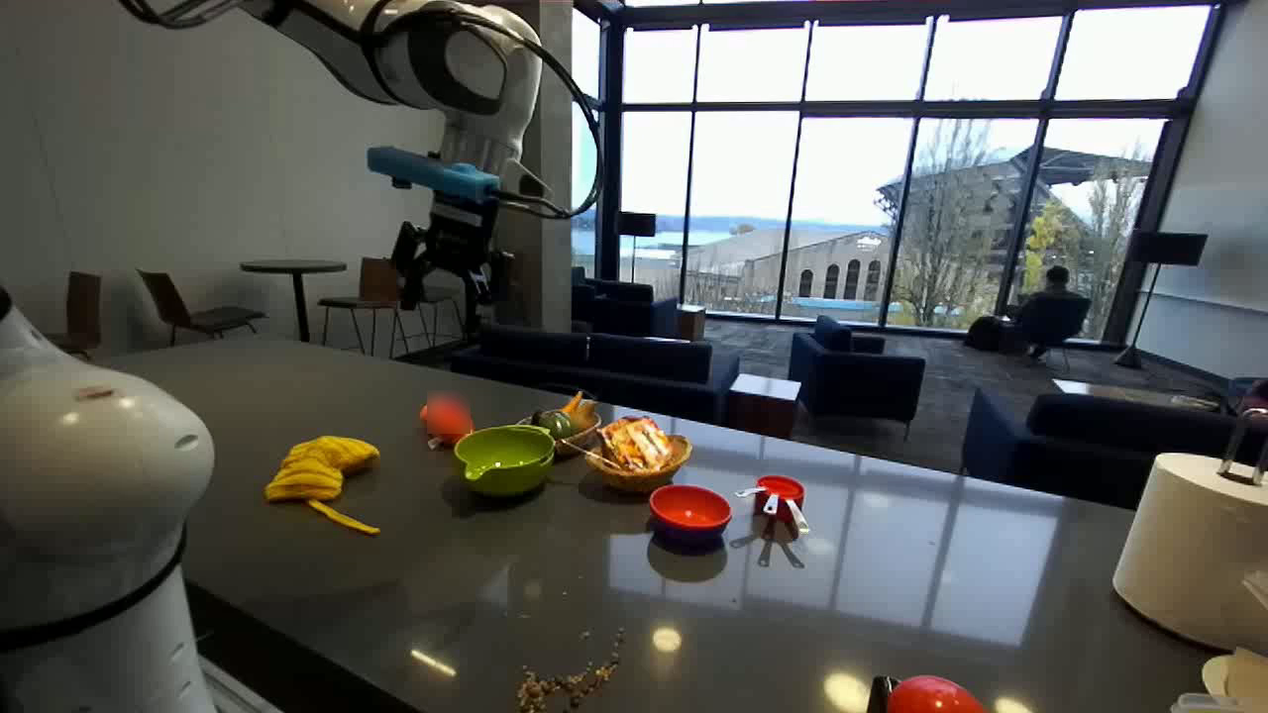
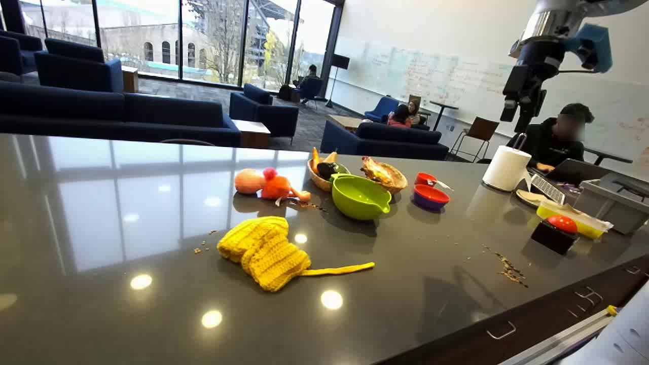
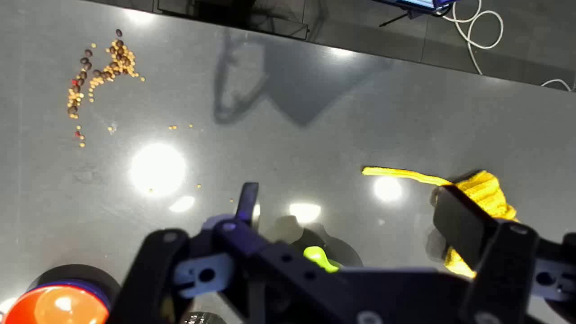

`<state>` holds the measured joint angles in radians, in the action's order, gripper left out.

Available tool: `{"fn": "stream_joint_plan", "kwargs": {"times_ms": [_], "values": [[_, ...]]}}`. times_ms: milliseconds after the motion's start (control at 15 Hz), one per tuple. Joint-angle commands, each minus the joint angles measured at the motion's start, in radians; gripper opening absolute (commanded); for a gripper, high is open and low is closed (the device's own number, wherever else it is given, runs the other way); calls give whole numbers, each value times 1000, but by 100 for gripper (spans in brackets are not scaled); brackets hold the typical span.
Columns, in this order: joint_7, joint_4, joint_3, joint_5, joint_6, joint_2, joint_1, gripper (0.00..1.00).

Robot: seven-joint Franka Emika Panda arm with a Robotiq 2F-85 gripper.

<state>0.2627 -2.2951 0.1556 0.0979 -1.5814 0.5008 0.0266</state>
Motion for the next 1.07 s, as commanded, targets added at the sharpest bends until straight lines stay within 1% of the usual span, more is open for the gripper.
{"fn": "stream_joint_plan", "kwargs": {"times_ms": [0, 333, 467, 800, 1000], "values": [[7, 3, -14, 6, 3, -2, -18, 100], [-2, 7, -29, 24, -15, -37, -9, 100], [-1, 11, -46, 37, -28, -68, 1, 100], [7, 35, -91, 74, -68, -174, 25, 100], [17, 64, -122, 100, -104, -272, 48, 100]]}}
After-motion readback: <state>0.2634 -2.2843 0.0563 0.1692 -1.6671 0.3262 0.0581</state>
